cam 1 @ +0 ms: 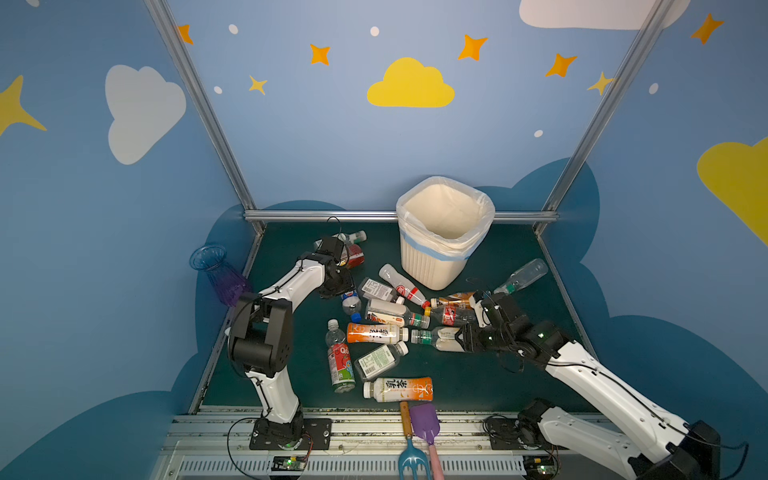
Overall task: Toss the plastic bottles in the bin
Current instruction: 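Lower the left gripper and grasp the blue-label Pepsi bottle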
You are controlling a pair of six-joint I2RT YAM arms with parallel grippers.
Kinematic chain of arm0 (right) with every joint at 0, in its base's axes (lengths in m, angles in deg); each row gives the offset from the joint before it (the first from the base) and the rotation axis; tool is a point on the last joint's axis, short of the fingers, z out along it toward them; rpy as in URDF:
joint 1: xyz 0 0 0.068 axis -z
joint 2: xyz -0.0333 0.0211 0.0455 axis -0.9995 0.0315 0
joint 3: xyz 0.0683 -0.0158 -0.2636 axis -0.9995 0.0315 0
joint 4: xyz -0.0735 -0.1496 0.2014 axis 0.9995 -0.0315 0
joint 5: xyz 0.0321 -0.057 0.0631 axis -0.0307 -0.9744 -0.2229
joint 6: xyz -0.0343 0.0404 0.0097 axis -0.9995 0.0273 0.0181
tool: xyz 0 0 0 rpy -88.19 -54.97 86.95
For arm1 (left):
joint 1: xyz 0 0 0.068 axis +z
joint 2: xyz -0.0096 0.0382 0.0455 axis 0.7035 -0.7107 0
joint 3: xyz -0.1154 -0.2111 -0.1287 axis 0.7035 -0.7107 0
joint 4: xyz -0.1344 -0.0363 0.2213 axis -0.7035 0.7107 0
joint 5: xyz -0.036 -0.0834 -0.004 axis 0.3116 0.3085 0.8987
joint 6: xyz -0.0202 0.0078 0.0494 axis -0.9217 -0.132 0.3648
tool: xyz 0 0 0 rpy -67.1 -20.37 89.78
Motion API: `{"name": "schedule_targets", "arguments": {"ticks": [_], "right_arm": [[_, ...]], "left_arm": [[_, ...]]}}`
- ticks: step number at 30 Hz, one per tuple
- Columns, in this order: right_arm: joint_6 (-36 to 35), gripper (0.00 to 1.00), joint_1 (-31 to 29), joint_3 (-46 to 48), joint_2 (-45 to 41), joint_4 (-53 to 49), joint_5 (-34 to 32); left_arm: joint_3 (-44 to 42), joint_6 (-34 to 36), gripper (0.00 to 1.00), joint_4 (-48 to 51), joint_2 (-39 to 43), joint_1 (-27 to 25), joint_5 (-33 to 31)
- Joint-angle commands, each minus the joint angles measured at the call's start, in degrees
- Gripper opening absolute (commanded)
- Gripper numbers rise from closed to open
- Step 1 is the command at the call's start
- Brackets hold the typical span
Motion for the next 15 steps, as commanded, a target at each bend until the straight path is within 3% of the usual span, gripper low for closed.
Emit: {"name": "schedule_targets", "arguments": {"ticks": [1, 15], "right_arm": [[-0.78, 0.64, -0.29, -0.62, -0.03, 0.65, -0.44], [-0.2, 0.65, -0.29, 0.08, -1.52, 0.74, -0.71]], "left_arm": [[1.72, 1.43, 0.66, 1.5, -1.64, -0.33, -0.01], [2.69, 2.54, 0.66, 0.67, -4.93, -1.7, -0.81]]}}
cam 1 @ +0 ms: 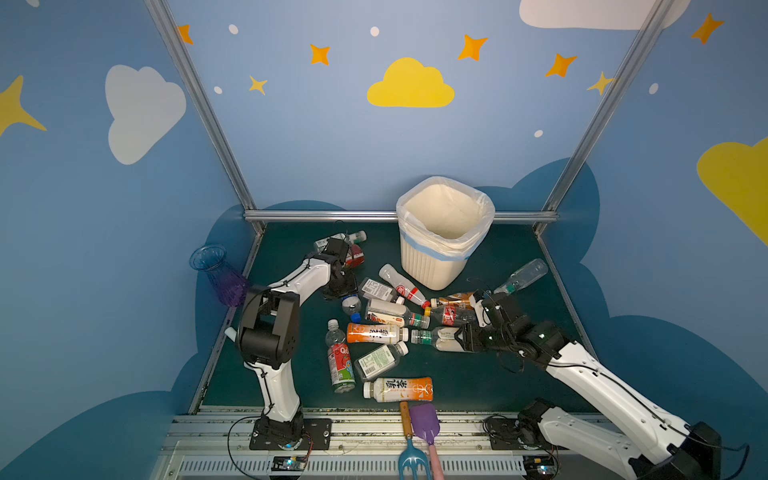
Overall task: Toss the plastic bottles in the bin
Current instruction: 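Lower the left gripper and grasp the blue-label Pepsi bottle, then lift the Pepsi bottle with the left gripper over the bin and release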
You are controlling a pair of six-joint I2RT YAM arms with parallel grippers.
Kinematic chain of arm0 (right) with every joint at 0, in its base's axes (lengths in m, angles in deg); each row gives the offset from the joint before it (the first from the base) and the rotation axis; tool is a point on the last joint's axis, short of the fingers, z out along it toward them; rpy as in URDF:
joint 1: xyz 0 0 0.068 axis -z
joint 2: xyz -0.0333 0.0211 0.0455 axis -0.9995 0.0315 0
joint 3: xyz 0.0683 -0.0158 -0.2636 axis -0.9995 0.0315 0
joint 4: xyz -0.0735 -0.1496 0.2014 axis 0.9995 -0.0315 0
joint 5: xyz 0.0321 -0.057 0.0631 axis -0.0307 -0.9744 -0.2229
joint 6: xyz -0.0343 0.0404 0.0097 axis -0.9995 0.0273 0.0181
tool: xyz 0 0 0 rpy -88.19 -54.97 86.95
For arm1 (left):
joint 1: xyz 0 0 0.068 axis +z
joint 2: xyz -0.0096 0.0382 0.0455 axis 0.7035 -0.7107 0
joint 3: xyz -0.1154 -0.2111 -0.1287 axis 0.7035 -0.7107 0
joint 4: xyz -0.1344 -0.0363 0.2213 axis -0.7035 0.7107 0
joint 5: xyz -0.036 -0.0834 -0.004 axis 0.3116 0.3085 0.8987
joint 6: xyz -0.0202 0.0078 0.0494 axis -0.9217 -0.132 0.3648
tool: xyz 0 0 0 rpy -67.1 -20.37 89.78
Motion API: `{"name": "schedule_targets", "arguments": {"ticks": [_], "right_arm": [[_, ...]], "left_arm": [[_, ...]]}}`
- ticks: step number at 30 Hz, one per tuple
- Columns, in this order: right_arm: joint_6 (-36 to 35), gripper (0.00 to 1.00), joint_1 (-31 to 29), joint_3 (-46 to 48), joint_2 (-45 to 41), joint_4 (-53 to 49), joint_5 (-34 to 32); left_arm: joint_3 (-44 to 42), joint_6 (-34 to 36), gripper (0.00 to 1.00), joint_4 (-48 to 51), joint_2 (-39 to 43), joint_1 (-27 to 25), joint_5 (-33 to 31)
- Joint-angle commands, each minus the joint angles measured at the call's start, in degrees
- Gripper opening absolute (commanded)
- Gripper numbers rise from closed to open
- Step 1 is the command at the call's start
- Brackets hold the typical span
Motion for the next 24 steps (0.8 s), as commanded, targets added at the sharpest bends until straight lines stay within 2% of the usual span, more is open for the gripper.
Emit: {"name": "schedule_targets", "arguments": {"ticks": [1, 9, 18, 24], "right_arm": [[-0.03, 0.65, -0.3, 0.08, -1.03, 0.31, -0.58], [0.32, 0.65, -0.27, 0.63, -2.07, -0.16, -1.08], [0.43, 0.65, -0.21, 1.07, -3.66, -0.74, -1.87], [0.76, 0.65, -0.21, 0.96, -4.37, -1.03, -2.43]], "left_arm": [[1.41, 0.91, 0.65, 0.54, -0.99, -0.45, -0.9], [1.32, 0.66, 0.62, -0.78, -1.99, -0.68, -1.42], [2.63, 1.12, 0.64, 0.05, -4.09, -0.76, -2.7], [1.85, 1.36, 0.58, -1.0, -3.0, -0.86, -2.42]]}}
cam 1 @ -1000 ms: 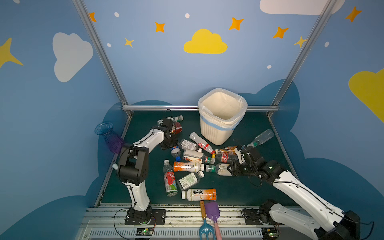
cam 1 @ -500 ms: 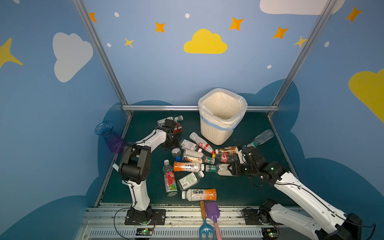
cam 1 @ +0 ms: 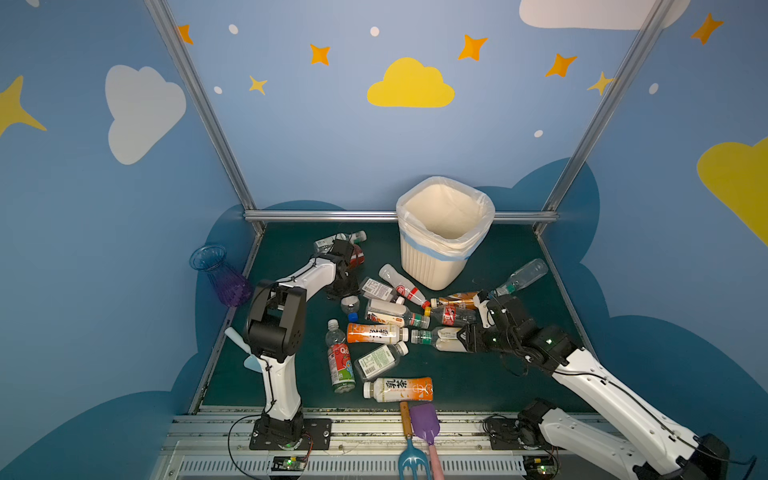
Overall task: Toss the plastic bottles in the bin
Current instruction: 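Lift the Pepsi bottle with the left gripper over the bin and release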
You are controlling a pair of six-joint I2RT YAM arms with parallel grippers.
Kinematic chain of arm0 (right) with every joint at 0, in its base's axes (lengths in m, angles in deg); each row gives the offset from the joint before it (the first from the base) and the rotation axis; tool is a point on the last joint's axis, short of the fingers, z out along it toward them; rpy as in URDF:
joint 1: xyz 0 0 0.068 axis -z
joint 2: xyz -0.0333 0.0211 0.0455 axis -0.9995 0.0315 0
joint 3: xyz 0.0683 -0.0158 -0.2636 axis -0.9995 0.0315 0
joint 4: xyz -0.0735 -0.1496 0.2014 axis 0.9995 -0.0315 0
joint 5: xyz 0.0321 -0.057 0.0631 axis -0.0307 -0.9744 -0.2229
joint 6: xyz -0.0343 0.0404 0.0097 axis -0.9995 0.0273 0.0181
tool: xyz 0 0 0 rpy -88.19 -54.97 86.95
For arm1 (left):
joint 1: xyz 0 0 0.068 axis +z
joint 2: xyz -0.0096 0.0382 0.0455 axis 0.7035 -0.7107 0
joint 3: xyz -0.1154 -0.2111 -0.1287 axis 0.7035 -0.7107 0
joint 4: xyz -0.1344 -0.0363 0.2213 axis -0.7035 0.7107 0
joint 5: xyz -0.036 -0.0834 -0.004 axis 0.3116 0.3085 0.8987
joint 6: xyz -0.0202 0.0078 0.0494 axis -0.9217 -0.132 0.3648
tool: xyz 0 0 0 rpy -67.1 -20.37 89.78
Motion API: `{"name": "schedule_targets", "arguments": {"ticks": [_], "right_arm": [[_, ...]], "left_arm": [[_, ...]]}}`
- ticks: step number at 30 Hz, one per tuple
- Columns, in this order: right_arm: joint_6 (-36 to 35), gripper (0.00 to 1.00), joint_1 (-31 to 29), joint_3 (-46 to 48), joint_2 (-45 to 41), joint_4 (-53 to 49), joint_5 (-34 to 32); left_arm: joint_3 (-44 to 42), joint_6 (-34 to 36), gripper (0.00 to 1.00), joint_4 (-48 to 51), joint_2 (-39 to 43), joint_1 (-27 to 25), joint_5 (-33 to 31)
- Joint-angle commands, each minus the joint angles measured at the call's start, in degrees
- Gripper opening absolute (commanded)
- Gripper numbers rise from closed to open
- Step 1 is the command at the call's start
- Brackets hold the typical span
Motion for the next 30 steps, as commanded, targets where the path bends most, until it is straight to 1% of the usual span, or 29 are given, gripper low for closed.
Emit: {"name": "schedule_targets", "arguments": {"ticks": [1, 7, 11, 19, 22, 26, 27, 28, 30], "right_arm": [[0.41, 0.65, -0.21, 0.33, -1.2, -0.89, -1.24], [0.78, 0.65, -0.21, 0.47, -1.45, -0.89, -1.72], [1.11, 0.65, -0.21, 0.36, -1.45, -0.87, -1.99], [1.56, 0.65, -0.2, 0.42, -2.14, -0.71, -2.51], [1.81, 0.65, -0.16, 0.64, -2.45, -0.32, -2.74], [2.08, 0.65, -0.21, 0.7, -2.42, 0.3, -2.23], [2.09, 0.65, -0.16, 0.63, -2.37, 0.47, -2.06], [2.16, 0.65, -0.21, 0.65, -2.33, 0.64, -1.96], [2.15, 0.65, -0.21, 0.35, -2.08, 0.83, -1.55]], "left_arm": [[0.21, 1.12, 0.58, 0.0, 0.82, -0.11, -0.8], [-0.69, 1.12, 0.58, 0.04, 4.09, -0.07, -1.24], [-0.69, 1.21, 0.54, 0.13, 7.02, 0.02, -0.75], [1.16, 0.03, 0.54, 0.17, 17.18, 0.12, 0.85], [2.29, -1.92, 0.54, -2.62, 23.31, 0.07, 2.2], [2.54, -5.36, 0.54, -12.42, 30.18, -0.18, 5.85], [3.9, -5.91, 0.54, -14.14, 30.65, -0.44, 6.42], [5.74, -6.21, 0.54, -15.06, 30.35, -0.86, 8.5], [12.2, -5.37, 0.54, -15.49, 27.27, -2.62, 10.24]]}}
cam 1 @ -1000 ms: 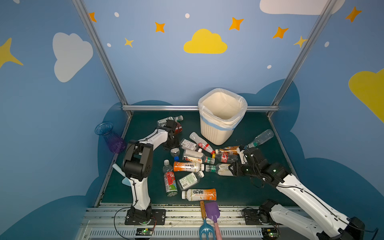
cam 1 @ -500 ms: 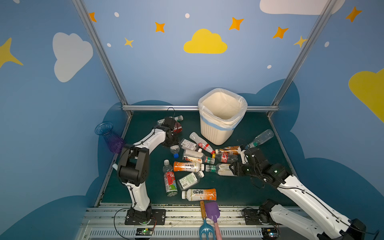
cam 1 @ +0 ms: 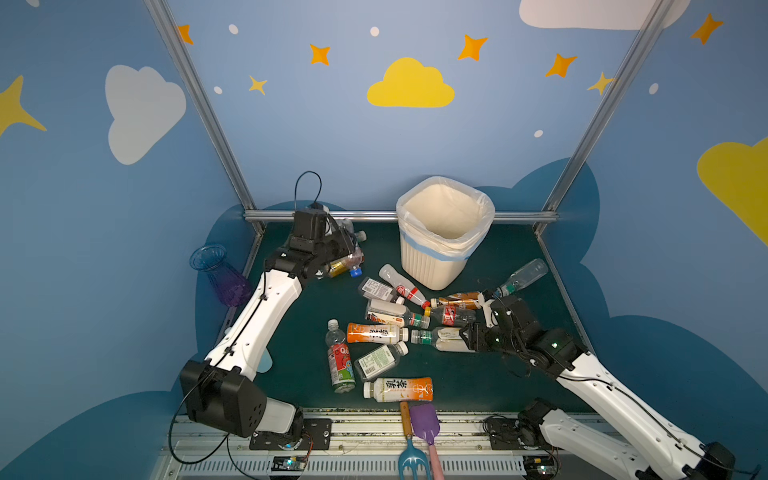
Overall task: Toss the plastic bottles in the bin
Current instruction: 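Lift the Pepsi bottle with the left gripper over the bin and release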
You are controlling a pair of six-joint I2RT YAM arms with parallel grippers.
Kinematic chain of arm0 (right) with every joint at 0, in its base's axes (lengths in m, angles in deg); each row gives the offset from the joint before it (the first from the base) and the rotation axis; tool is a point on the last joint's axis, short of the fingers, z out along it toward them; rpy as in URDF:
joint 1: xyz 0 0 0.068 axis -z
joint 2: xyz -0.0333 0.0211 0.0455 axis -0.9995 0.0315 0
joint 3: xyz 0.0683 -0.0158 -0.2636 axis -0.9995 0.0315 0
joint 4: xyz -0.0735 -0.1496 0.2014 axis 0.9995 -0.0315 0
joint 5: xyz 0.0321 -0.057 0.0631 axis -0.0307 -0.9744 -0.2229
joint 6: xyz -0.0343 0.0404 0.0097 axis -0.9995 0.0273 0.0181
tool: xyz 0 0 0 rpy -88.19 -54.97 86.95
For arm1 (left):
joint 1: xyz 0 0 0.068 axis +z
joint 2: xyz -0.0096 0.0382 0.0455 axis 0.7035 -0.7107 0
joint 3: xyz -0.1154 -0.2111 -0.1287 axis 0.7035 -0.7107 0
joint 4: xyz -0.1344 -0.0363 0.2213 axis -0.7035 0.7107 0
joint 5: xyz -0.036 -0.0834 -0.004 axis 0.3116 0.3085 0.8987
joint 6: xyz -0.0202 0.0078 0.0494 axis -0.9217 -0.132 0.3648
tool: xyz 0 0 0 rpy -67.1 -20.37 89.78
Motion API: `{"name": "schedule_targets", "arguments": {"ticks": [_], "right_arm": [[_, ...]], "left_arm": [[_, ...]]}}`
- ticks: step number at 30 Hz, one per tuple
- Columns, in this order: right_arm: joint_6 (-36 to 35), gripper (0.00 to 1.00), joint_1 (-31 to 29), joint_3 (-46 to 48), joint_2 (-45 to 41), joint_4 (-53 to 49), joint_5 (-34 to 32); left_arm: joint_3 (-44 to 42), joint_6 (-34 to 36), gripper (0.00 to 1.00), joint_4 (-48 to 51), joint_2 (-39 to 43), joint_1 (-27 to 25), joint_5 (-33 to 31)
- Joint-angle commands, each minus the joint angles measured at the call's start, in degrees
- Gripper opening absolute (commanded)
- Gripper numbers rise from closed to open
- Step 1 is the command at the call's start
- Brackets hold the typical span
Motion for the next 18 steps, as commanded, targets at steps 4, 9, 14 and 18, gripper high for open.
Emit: {"name": "schedule_targets", "arguments": {"ticks": [4, 9, 14, 18], "right_arm": [[0.35, 0.65, -0.3, -0.25, 0.21, 1.14, 0.57], [-0.04, 0.65, -0.21, -1.24, 0.41, 0.66, 0.14], [-0.27, 0.66, -0.05, -1.89, -0.62, -1.08, -2.0], [1.52, 0.69, 0.53, -0.67, -3.8, -0.41, -5.1]], "left_arm": [[25.72, 3.15, 0.54, -1.44, -16.25, -6.49, 6.81], [65.75, 4.92, 0.81, 12.48, -42.96, -9.09, 10.63], [88.49, 2.41, 1.0, 20.8, -53.7, -9.29, 10.9], [67.78, 8.31, 1.0, 17.05, -38.93, -11.47, 7.81]]}}
